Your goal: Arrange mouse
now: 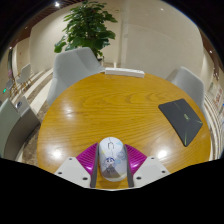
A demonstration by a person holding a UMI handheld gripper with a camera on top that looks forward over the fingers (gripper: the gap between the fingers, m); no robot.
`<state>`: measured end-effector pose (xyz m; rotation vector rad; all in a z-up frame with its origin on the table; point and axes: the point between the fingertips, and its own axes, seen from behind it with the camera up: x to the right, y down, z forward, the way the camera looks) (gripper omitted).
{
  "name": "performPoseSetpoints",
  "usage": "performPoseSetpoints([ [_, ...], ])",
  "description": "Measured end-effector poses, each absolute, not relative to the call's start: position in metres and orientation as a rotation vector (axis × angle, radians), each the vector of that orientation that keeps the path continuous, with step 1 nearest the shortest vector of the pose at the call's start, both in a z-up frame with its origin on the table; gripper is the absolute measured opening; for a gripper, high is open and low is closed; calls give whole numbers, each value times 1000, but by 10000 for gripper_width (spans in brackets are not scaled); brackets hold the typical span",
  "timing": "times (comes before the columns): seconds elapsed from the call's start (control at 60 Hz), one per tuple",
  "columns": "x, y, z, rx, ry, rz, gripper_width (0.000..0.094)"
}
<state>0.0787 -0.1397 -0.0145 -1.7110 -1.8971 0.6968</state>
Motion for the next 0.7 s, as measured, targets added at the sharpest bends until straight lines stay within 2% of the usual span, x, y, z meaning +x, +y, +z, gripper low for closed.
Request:
performPoseSetpoints([
  [0.133,82,-136,3,-1750,-1881,720,413],
  [0.25,63,-111,41,-1770,-1827,753,412],
  [0.333,37,-69,74,-1773,-1751,755,414],
  [0.467,-16,14,105,-1781,-1629,762,413],
  [0.567,-46,83,102,-1792,-1576,710,412],
  [0.7,-65,144,56,-1840,-1586,643,411],
])
